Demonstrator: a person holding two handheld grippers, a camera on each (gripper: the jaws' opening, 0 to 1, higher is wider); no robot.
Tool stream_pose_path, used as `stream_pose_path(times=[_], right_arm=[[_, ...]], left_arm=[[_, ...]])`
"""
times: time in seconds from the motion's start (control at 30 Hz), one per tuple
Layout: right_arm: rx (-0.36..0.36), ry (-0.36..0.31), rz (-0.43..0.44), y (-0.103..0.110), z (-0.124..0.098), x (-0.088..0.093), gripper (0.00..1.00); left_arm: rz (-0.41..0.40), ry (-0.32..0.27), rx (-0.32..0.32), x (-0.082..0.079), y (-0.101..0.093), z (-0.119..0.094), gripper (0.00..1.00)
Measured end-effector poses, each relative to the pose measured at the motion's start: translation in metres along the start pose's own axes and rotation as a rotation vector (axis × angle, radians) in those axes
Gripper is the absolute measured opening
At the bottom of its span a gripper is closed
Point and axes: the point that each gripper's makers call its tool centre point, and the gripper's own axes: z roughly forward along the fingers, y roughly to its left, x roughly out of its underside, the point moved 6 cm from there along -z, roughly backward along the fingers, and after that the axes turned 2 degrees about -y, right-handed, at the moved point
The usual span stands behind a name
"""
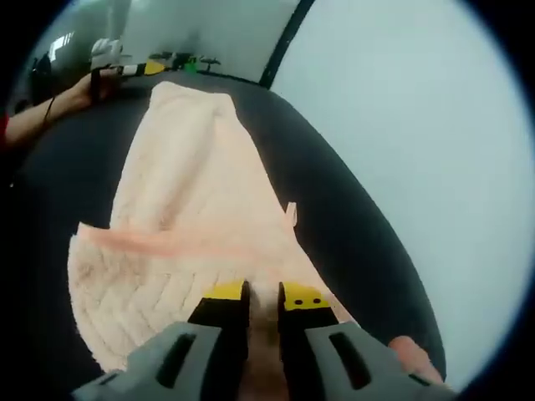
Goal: Fold the towel on the table until its edges align and the towel forms a compact rectangular stack.
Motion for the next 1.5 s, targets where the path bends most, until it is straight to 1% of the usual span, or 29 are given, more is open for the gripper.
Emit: stream_pose_path(times=[0.13,0.17,0.23,0.3,0.33,0.37,0.4,0.43,0.57,0.6,0.7,0.77,0.83,0.87,0.9,0.93,1.0,1.03,1.07,1.1,1.17,1.2,1.27,1.3,1.37,1.4,1.43,1.47,1.5], right_arm=[[0.022,-0.019,0.003,-0.002,-0.006,-0.004,0.00],[0.000,-0.043,-0.032,0.002,-0.008,-0.007,0.00],[0.010,-0.050,0.001,0.000,-0.011,-0.009,0.02],[0.028,-0.025,0.026,-0.013,-0.006,-0.008,0.18],[0.028,-0.003,0.033,-0.018,-0.004,-0.004,0.21],[0.008,0.003,0.046,-0.019,-0.002,-0.003,0.20],[-0.042,0.003,0.076,-0.018,0.003,-0.003,0.14],[-0.070,0.003,0.051,-0.013,0.003,-0.004,0.07],[-0.067,0.002,0.015,-0.006,-0.002,-0.005,0.00],[-0.062,-0.013,0.020,-0.007,-0.004,-0.006,0.00],[-0.019,-0.117,0.065,-0.015,-0.015,-0.020,0.00],[0.041,-0.202,0.119,-0.025,-0.024,-0.033,0.00],[0.097,-0.247,0.156,-0.037,-0.025,-0.042,0.00],[0.158,-0.214,0.127,-0.044,-0.020,-0.040,0.00],[0.200,-0.137,0.092,-0.046,-0.013,-0.031,0.00],[0.195,-0.086,0.053,-0.041,-0.003,-0.023,0.00],[0.152,-0.064,0.068,-0.029,0.019,-0.014,0.02],[0.151,-0.046,0.086,-0.023,0.022,-0.007,0.04],[0.178,-0.056,0.081,-0.020,0.018,-0.004,0.04],[0.212,-0.092,0.094,-0.022,0.011,-0.007,0.05],[0.265,-0.126,0.179,-0.023,-0.008,-0.009,0.13],[0.344,-0.205,0.178,-0.024,-0.027,-0.016,0.14],[0.412,-0.260,0.216,-0.023,-0.051,-0.018,0.13],[0.413,-0.316,0.231,-0.014,-0.064,-0.024,0.12],[0.373,-0.443,0.259,0.021,-0.090,-0.039,0.12],[0.365,-0.485,0.278,0.031,-0.097,-0.043,0.10],[0.333,-0.546,0.323,0.053,-0.105,-0.049,0.05],[0.306,-0.558,0.346,0.067,-0.104,-0.049,0.00],[0.285,-0.515,0.341,0.072,-0.094,-0.043,0.00]], left_arm=[[-0.005,-0.002,-0.002,0.000,0.001,0.000,0.21],[-0.006,-0.003,-0.002,0.000,0.001,0.000,0.21],[-0.005,0.000,-0.003,0.001,0.001,0.000,0.21],[-0.002,0.002,-0.002,0.001,0.000,0.002,0.21],[-0.002,0.001,-0.001,0.001,0.000,0.002,0.21],[-0.004,0.000,-0.001,0.001,0.000,0.002,0.21],[-0.007,-0.001,-0.002,0.001,0.000,0.002,0.21],[-0.008,-0.003,-0.003,0.001,0.000,0.001,0.21],[-0.007,-0.003,-0.003,0.001,0.001,0.001,0.21],[-0.006,-0.002,-0.003,0.001,0.000,0.001,0.21],[0.002,0.002,-0.003,0.001,0.001,0.001,0.21],[0.002,0.001,-0.003,0.001,0.001,0.002,0.21],[0.001,0.000,-0.004,0.001,0.001,0.002,0.21],[0.000,-0.001,-0.005,0.000,0.001,0.002,0.21],[-0.002,-0.002,-0.006,0.000,0.001,0.002,0.21],[-0.003,-0.003,-0.007,0.000,0.002,0.002,0.21],[-0.004,-0.003,-0.007,0.000,0.002,0.002,0.21],[-0.008,-0.005,-0.008,0.000,0.003,0.002,0.21],[-0.013,-0.007,-0.008,0.000,0.003,0.002,0.21],[-0.017,-0.009,-0.008,-0.001,0.004,0.002,0.21],[-0.022,-0.010,-0.008,-0.001,0.005,0.003,0.21],[-0.023,-0.009,-0.007,-0.001,0.005,0.004,0.21],[-0.016,-0.006,-0.005,0.000,0.005,0.005,0.21],[-0.012,-0.005,-0.004,0.000,0.004,0.004,0.21],[-0.009,-0.006,-0.003,0.000,0.003,0.004,0.21],[-0.011,-0.007,-0.003,0.000,0.003,0.004,0.21],[-0.013,-0.010,-0.006,0.000,0.004,0.003,0.21],[-0.015,-0.011,-0.006,-0.001,0.004,0.003,0.21],[-0.016,-0.012,-0.007,0.000,0.004,0.003,0.21]])
